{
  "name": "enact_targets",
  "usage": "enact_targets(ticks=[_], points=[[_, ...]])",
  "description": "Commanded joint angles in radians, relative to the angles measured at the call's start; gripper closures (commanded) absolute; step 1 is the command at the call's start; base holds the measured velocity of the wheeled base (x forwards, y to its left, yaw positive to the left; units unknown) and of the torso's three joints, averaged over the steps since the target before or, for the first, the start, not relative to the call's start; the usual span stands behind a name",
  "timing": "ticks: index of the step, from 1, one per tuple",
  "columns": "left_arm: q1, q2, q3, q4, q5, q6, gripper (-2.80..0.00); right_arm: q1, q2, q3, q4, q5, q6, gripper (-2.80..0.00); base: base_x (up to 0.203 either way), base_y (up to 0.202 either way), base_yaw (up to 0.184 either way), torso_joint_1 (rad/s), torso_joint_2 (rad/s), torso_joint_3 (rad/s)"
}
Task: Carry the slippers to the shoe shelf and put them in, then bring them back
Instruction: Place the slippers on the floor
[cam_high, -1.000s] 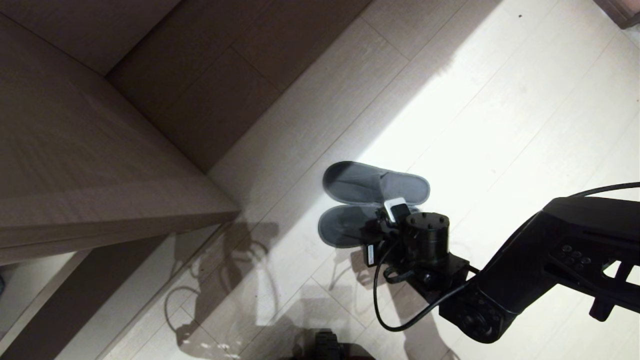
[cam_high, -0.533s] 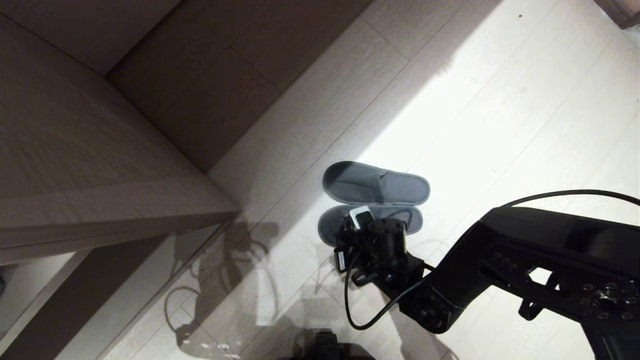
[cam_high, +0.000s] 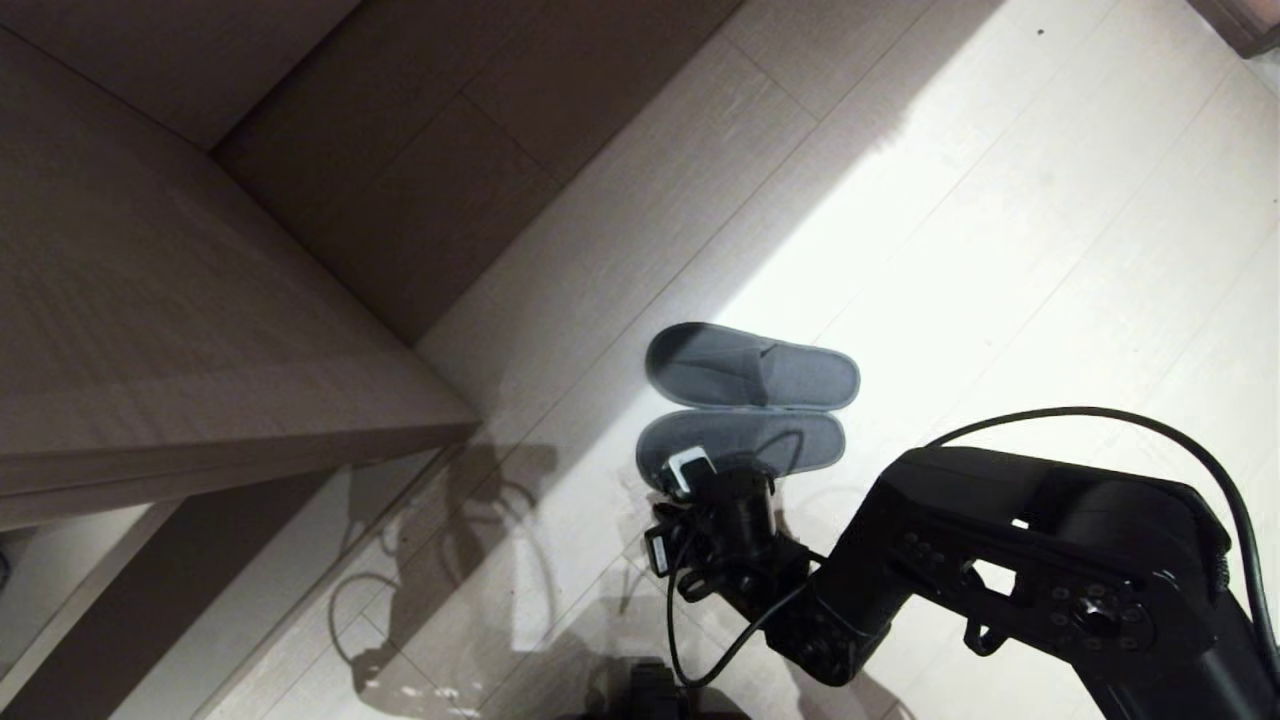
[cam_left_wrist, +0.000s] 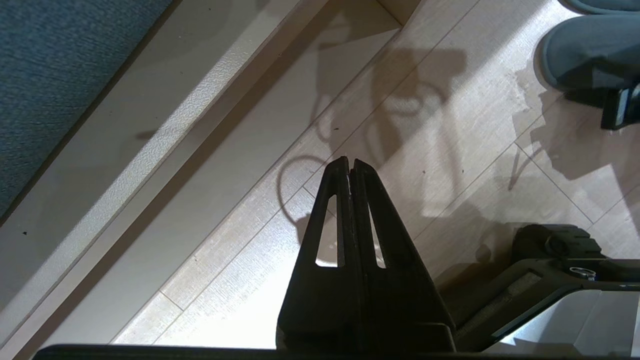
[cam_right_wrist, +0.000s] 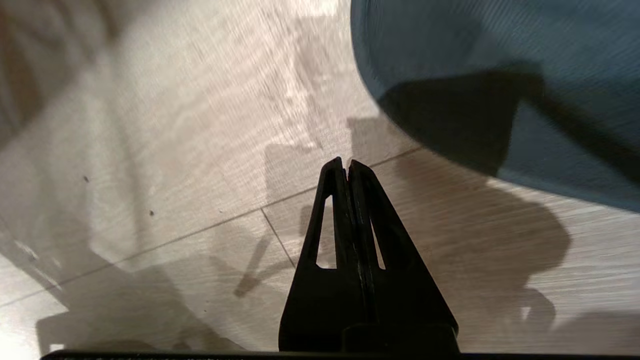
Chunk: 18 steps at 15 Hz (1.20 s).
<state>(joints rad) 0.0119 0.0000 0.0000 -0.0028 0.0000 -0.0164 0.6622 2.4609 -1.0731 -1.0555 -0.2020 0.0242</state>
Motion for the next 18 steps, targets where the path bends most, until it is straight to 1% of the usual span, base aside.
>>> enact_targets(ticks=[1,3,5,10,12,15,18], points=[[0.0,0.001,0.0,0.0,0.0,0.0,0.0,-0.008,0.052,-0.034,-0.006,-0.005,0.0,0.0,0.0,0.0,0.0,0.0,0.0,0.0],[0.0,0.0,0.0,0.0,0.0,0.0,0.0,-0.02,0.064,-0.055,-0.005,-0.021,-0.004,0.0,0.0,0.0,0.0,0.0,0.0,0.0],[0.0,0.002,0.0,0.0,0.0,0.0,0.0,-0.037,0.075,-0.078,-0.004,-0.072,-0.034,0.0,0.0,0.0,0.0,0.0,0.0,0.0],[0.0,0.002,0.0,0.0,0.0,0.0,0.0,-0.058,0.103,-0.108,-0.006,-0.074,-0.043,0.0,0.0,0.0,0.0,0.0,0.0,0.0],[0.0,0.002,0.0,0.0,0.0,0.0,0.0,-0.064,0.112,-0.143,-0.004,-0.075,-0.046,0.0,0.0,0.0,0.0,0.0,0.0,0.0],[0.0,0.002,0.0,0.0,0.0,0.0,0.0,-0.085,0.12,-0.204,-0.002,-0.077,-0.08,0.0,0.0,0.0,0.0,0.0,0.0,0.0],[0.0,0.0,0.0,0.0,0.0,0.0,0.0,-0.118,0.139,-0.265,0.033,-0.078,-0.096,0.0,0.0,0.0,0.0,0.0,0.0,0.0]])
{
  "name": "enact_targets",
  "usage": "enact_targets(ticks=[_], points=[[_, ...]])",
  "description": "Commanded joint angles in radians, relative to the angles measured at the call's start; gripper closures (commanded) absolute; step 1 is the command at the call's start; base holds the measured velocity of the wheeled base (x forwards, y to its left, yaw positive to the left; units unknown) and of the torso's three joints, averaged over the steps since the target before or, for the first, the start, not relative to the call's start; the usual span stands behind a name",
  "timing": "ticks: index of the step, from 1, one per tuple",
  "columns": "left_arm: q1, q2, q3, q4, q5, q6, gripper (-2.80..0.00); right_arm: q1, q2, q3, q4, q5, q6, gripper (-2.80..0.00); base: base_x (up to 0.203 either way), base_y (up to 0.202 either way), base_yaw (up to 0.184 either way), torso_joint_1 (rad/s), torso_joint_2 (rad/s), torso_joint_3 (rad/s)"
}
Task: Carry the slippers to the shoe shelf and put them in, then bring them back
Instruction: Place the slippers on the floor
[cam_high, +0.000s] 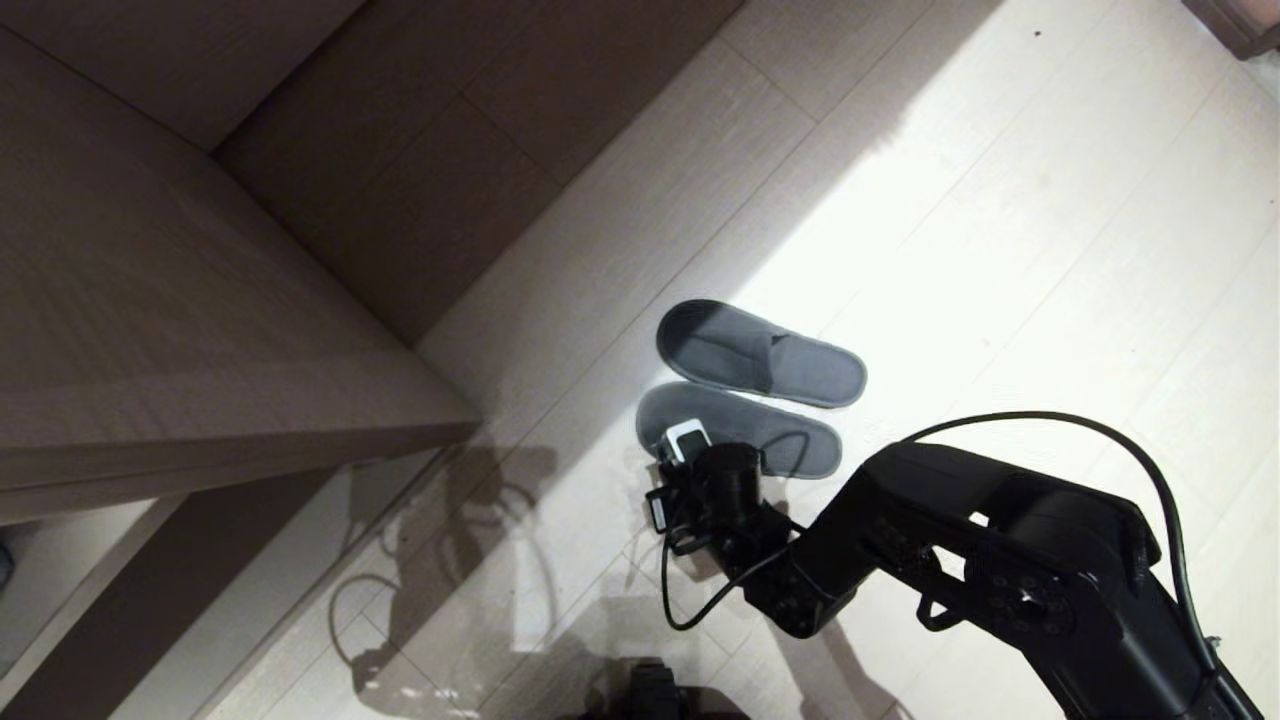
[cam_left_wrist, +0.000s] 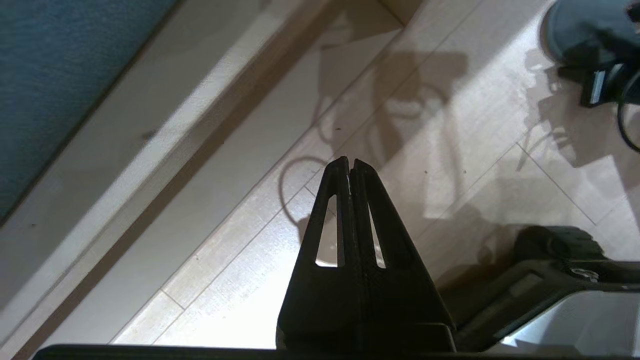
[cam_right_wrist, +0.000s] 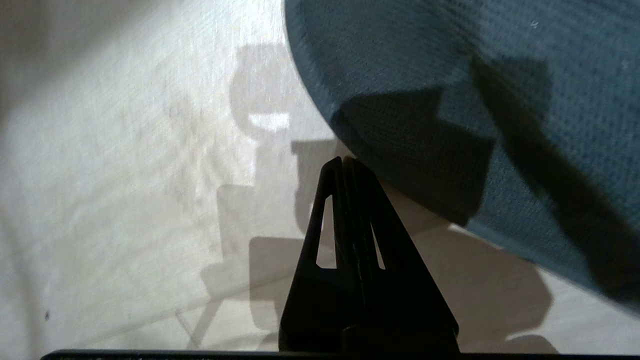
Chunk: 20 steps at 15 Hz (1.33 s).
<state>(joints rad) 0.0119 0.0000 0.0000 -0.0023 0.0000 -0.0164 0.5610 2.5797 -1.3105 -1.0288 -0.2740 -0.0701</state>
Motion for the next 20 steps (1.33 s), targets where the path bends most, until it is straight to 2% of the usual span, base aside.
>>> enact_targets(ticks=[1,10,15,20], points=[[0.0,0.0,0.0,-0.001,0.0,0.0,0.0,-0.022,0.028,-0.046,0.013,-0.008,-0.002,0.0,0.0,0.0,0.0,0.0,0.0,0.0],[0.0,0.001,0.0,-0.001,0.0,0.0,0.0,-0.056,0.01,-0.168,0.074,-0.04,-0.016,0.0,0.0,0.0,0.0,0.0,0.0,0.0],[0.0,0.0,0.0,-0.001,0.0,0.0,0.0,-0.07,-0.017,-0.174,0.074,-0.05,-0.022,0.0,0.0,0.0,0.0,0.0,0.0,0.0],[0.0,0.002,0.0,-0.001,0.0,0.0,0.0,-0.01,-0.147,-0.121,0.065,-0.034,-0.019,0.0,0.0,0.0,0.0,0.0,0.0,0.0]])
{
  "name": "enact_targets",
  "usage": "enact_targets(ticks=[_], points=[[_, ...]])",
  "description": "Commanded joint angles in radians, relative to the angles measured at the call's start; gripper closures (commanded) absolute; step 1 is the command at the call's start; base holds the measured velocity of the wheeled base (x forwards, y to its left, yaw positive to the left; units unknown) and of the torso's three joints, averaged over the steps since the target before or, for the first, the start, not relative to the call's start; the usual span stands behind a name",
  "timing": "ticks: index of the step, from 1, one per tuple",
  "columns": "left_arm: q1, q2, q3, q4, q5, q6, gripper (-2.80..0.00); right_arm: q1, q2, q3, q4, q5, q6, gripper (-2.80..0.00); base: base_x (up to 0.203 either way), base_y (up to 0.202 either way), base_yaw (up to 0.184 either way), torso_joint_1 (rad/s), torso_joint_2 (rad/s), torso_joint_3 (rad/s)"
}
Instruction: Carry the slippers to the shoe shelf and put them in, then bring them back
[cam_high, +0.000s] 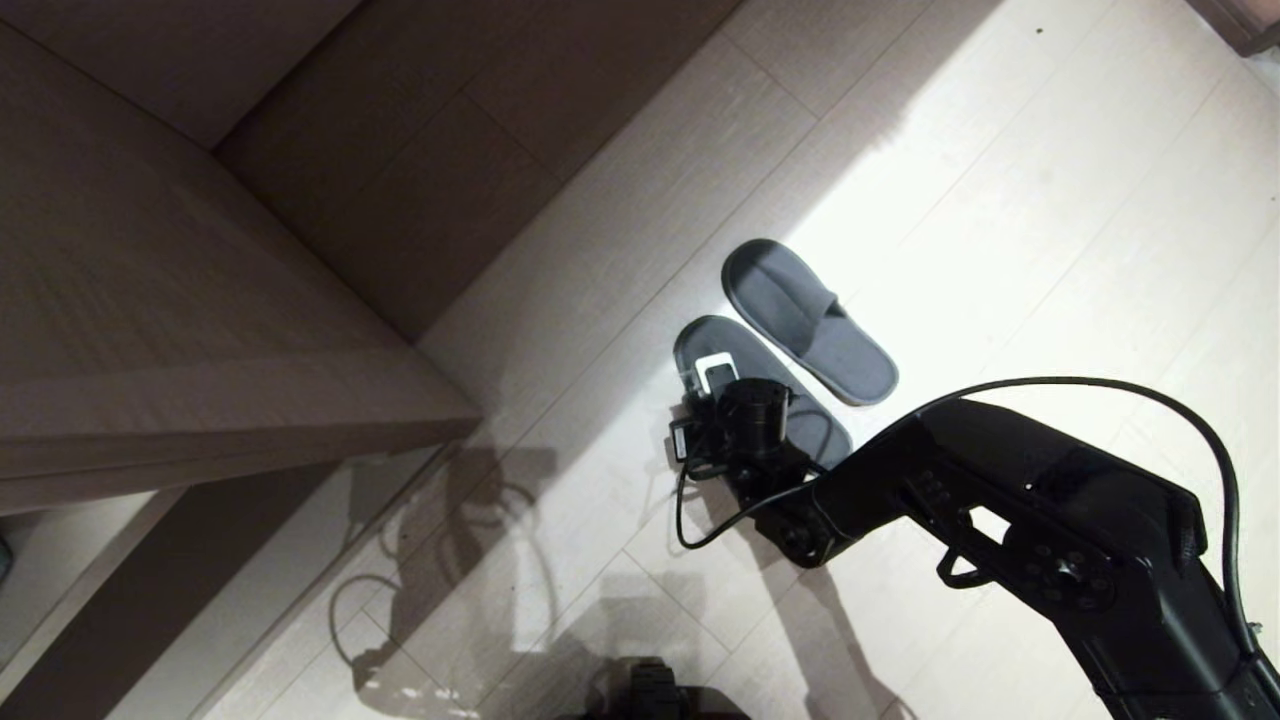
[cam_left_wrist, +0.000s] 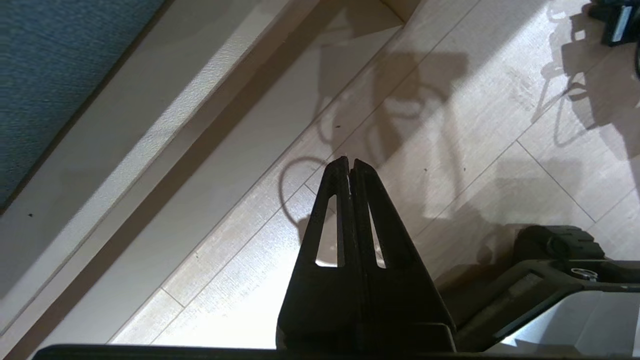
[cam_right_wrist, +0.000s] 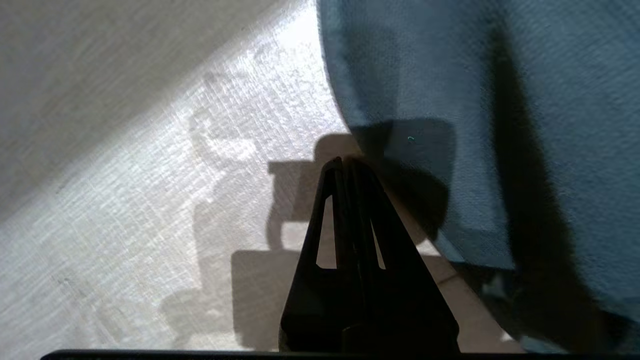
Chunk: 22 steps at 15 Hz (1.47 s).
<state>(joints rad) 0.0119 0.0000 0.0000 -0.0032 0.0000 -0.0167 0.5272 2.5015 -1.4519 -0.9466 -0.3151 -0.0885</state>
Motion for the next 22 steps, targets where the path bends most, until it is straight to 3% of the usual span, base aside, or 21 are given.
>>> enact_targets(ticks=[1,9,15,19,22], points=[[0.0,0.002,0.0,0.0,0.0,0.0,0.0,0.042,-0.115,0.049,-0.018,0.016,0.002,0.0,0.0,0.0,0.0,0.0,0.0,0.0],[0.0,0.0,0.0,0.0,0.0,0.0,0.0,0.141,-0.508,0.385,-0.096,0.083,-0.007,0.0,0.0,0.0,0.0,0.0,0.0,0.0],[0.0,0.002,0.0,0.0,0.0,0.001,0.0,0.154,-0.907,0.847,-0.174,0.08,-0.01,0.0,0.0,0.0,0.0,0.0,0.0,0.0],[0.0,0.002,0.0,0.0,0.0,0.001,0.0,0.144,-1.23,1.045,-0.15,0.071,-0.014,0.0,0.0,0.0,0.0,0.0,0.0,0.0],[0.0,0.0,0.0,0.0,0.0,0.003,0.0,0.037,-1.473,1.139,-0.085,0.069,-0.02,0.0,0.0,0.0,0.0,0.0,0.0,0.0]])
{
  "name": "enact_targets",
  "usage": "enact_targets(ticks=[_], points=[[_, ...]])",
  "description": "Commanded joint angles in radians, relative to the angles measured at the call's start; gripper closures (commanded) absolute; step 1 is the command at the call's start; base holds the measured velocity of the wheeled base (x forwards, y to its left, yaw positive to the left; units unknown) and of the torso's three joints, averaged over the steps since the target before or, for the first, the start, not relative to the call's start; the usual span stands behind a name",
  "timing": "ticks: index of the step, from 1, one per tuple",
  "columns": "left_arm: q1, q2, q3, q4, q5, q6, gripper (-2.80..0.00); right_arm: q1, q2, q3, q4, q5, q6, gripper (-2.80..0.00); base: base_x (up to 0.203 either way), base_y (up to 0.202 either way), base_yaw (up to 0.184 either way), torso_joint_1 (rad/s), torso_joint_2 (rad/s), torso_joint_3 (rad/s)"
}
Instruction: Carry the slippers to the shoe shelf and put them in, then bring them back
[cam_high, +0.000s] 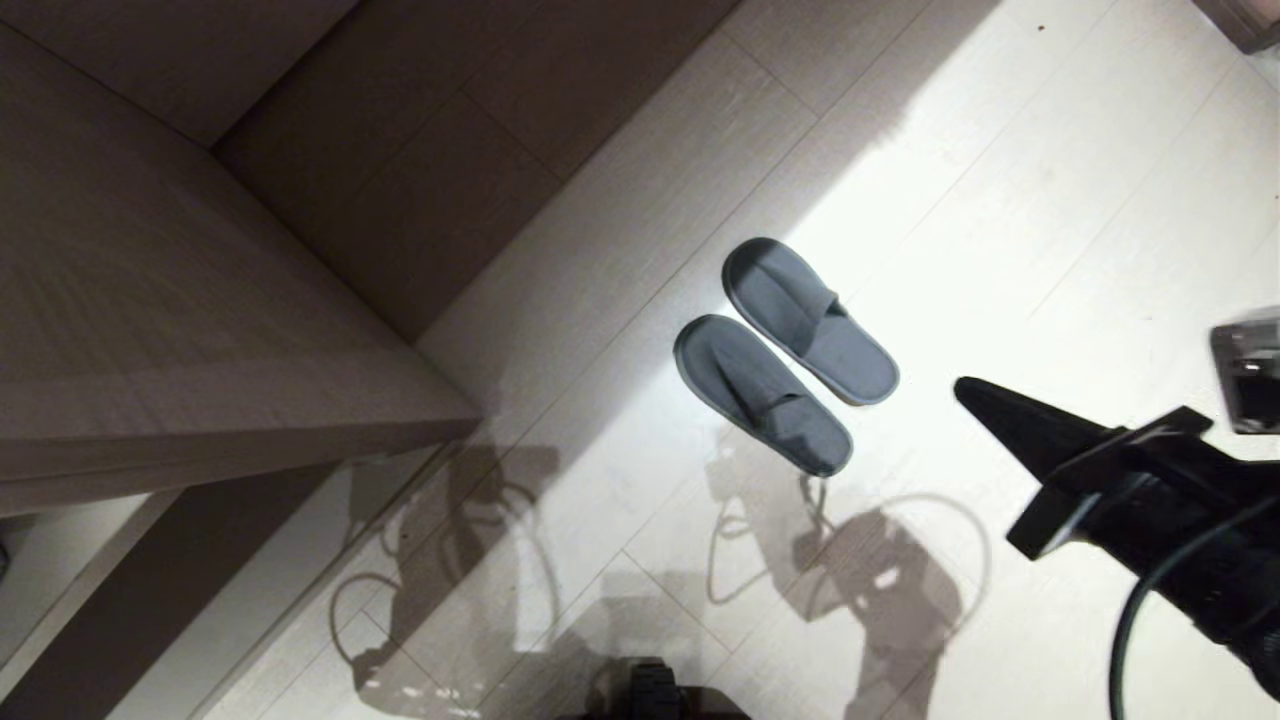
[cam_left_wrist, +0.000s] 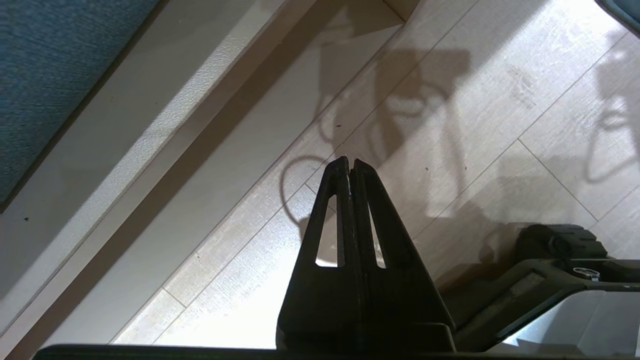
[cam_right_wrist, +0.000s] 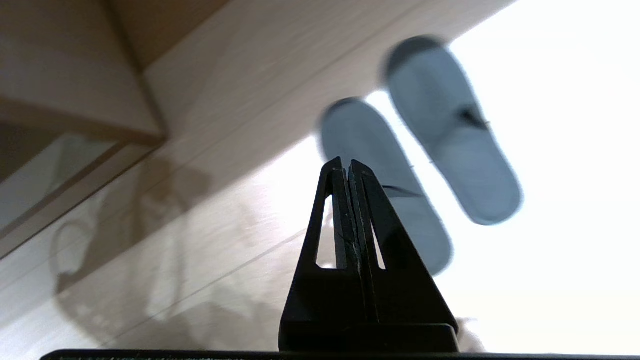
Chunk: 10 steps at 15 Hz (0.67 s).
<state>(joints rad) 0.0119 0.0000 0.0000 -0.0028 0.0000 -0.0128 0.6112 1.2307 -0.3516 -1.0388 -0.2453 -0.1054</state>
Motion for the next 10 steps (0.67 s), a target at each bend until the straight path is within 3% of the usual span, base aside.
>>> enact_targets(ticks=[1,6,10], points=[[0.0,0.002,0.0,0.0,0.0,-0.001,0.0,-0.094,-0.269,0.051,0.032,0.001,-0.009,0.0,0.0,0.0,0.0,0.0,0.0,0.0],[0.0,0.002,0.0,0.0,0.0,-0.001,0.0,-0.399,-0.597,0.068,0.226,0.136,-0.028,0.0,0.0,0.0,0.0,0.0,0.0,0.0],[0.0,0.0,0.0,0.0,0.0,-0.003,0.0,-0.478,-0.769,0.113,0.321,0.217,-0.009,0.0,0.0,0.0,0.0,0.0,0.0,0.0]])
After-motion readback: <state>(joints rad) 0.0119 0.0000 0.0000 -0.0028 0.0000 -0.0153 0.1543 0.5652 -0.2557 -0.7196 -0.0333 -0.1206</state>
